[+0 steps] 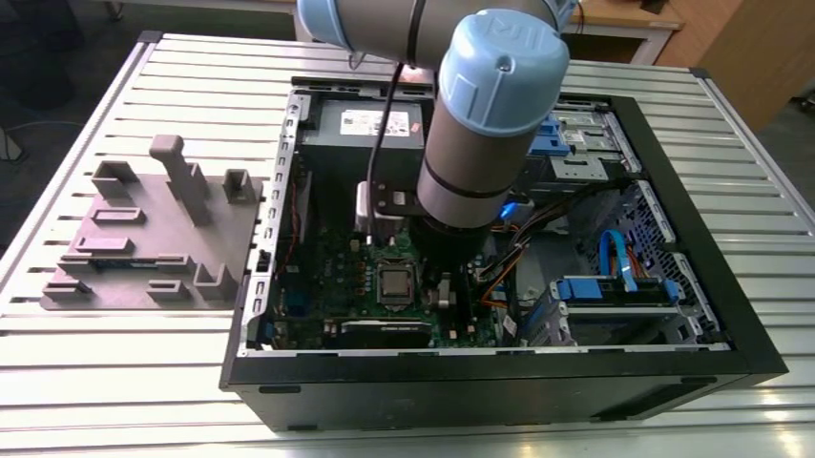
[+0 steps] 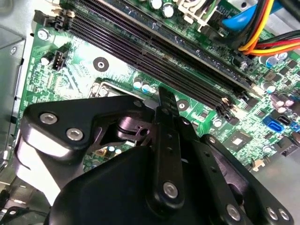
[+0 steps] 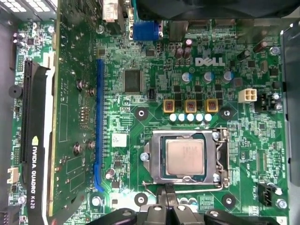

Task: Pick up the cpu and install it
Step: 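Install the first cpu locking lever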

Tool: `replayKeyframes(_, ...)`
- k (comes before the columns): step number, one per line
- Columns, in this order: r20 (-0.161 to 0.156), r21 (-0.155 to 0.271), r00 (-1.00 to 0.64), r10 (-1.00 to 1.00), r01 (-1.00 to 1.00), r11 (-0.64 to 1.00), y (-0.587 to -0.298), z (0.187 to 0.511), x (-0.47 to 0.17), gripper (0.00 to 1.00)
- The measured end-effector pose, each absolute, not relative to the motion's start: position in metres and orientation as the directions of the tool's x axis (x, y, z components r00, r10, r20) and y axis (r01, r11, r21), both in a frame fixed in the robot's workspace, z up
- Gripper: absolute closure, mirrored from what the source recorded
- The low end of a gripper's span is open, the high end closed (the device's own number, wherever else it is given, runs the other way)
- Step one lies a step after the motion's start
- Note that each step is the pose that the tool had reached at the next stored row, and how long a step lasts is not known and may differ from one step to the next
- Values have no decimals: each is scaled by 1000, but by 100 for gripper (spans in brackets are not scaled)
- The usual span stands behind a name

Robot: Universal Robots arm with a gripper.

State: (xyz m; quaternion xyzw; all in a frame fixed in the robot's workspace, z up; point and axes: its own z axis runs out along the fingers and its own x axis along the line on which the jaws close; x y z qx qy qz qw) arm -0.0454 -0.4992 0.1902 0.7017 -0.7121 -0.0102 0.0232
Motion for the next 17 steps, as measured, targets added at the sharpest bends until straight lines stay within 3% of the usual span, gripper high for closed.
replayKeyframes(17,17,47,-14,-1000,-999,15,-499,208,-46,89)
